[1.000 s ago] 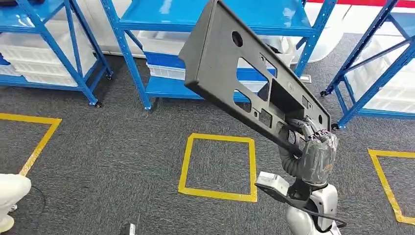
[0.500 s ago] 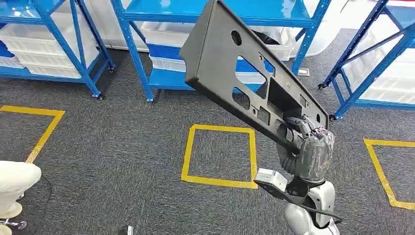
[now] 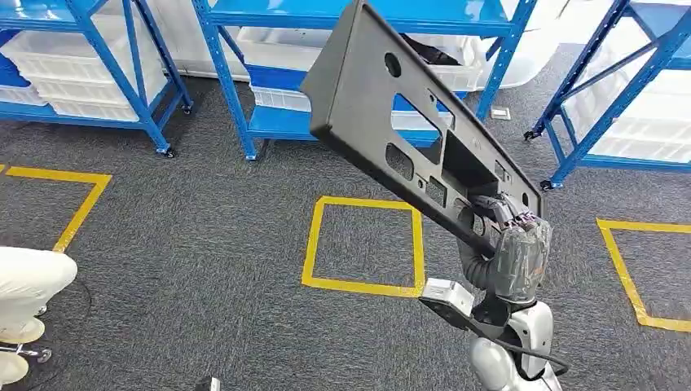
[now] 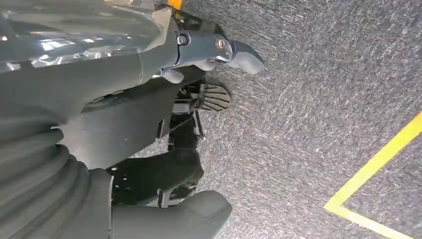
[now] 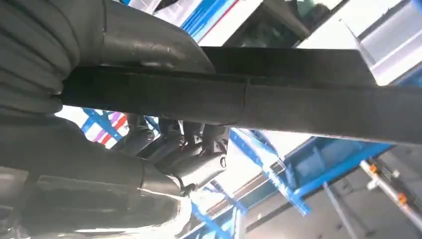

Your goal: Take the parts from the cabinet and place them on the table.

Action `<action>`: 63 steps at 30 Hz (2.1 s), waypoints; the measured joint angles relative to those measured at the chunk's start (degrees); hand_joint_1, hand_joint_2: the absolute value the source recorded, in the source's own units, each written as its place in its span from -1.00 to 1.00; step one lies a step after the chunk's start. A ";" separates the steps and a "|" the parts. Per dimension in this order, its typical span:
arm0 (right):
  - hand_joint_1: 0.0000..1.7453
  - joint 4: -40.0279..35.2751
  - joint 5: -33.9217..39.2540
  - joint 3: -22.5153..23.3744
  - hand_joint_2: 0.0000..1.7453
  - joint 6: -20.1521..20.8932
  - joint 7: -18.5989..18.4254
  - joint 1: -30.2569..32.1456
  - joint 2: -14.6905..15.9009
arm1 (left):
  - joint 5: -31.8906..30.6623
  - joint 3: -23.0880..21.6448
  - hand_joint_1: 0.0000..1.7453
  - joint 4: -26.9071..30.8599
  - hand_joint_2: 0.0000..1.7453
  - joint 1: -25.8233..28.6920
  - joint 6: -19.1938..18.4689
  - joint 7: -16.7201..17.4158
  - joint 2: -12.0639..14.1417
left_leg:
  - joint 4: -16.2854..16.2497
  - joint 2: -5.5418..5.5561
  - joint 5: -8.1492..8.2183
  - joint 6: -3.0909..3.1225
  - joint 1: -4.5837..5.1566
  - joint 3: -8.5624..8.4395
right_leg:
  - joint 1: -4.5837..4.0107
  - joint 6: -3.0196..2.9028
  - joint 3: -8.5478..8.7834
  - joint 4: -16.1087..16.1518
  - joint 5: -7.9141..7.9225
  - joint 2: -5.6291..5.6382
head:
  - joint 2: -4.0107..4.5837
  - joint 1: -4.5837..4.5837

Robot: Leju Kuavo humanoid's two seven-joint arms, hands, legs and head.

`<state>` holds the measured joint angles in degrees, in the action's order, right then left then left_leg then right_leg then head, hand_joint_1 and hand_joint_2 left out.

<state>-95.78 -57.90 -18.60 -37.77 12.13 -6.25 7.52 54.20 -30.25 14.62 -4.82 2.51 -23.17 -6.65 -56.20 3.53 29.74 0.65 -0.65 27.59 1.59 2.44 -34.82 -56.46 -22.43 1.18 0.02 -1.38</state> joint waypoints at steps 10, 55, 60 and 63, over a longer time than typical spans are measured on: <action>1.00 0.17 1.12 0.02 1.00 0.04 -0.02 0.68 0.06 | -0.13 0.46 -1.00 -0.02 1.00 -0.06 1.58 -0.44 -0.09 | 0.86 -6.32 -3.10 3.03 1.05 2.54 | 0.00 1.64 -5.08 -14.98 -7.53 -0.81 | 0.00 0.59; 1.00 -4.59 -1.49 1.46 1.00 2.75 -0.83 2.89 0.72 | 2.63 6.30 -1.00 -3.98 1.00 1.15 2.14 0.13 3.96 | -18.98 -3.46 6.82 -0.58 0.03 11.28 | -0.03 -2.49 2.14 0.43 -2.26 0.41 | 0.00 0.96; 1.00 -4.42 -1.53 0.83 1.00 2.75 -0.81 3.00 0.70 | 3.38 7.15 -1.00 -4.24 1.00 1.68 1.75 -0.48 4.31 | -2.31 2.52 -1.62 -0.60 -1.26 3.28 | 0.09 -2.11 1.64 -0.54 -2.15 4.00 | 0.00 0.94; 1.00 -4.22 -1.70 0.39 1.00 2.78 -0.57 2.74 0.46 | 5.29 8.42 -1.00 -4.33 1.00 1.86 -0.15 -1.07 4.37 | -2.01 1.25 -1.60 0.13 -0.43 3.57 | 0.02 -0.36 0.29 -0.51 -1.47 5.95 | 0.00 1.00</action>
<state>-99.99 -59.60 -18.21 -34.99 11.56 -3.50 7.98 59.50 -21.83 10.29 -2.96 2.36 -24.24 -2.27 -58.21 4.78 28.14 0.77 -1.08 31.16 1.61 2.08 -34.53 -56.97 -23.90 7.13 0.02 -0.37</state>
